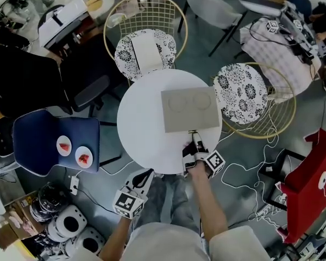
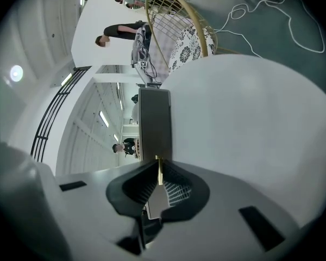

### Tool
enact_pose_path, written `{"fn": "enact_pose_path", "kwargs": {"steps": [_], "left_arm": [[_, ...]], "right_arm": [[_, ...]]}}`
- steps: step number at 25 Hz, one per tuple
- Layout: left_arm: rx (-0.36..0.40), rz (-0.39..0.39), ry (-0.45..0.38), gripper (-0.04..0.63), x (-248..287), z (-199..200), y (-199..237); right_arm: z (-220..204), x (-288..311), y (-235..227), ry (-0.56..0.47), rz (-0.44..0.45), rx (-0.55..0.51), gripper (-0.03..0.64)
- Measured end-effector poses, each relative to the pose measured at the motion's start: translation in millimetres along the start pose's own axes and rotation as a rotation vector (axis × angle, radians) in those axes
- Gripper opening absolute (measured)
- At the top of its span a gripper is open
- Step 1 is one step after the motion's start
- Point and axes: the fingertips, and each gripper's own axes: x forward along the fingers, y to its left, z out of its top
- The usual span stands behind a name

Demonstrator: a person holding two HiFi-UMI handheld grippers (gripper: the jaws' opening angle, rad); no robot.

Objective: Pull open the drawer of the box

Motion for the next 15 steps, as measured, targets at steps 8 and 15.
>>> {"fn": "enact_pose_path", "kwargs": {"steps": [8, 15], "left_arm": [[-0.012, -0.001, -0.013, 0.012, -0.5, 1.9, -3.3], [-0.003, -0.02, -0.021, 0.012, 4.0, 5.8, -13.0]], "right_arm": [[-5.2, -20.5, -6.5, -0.002, -0.005, 0.023, 0.037], [-10.7, -49.6, -14.2, -0.001, -0.002, 0.035, 0.037]]}}
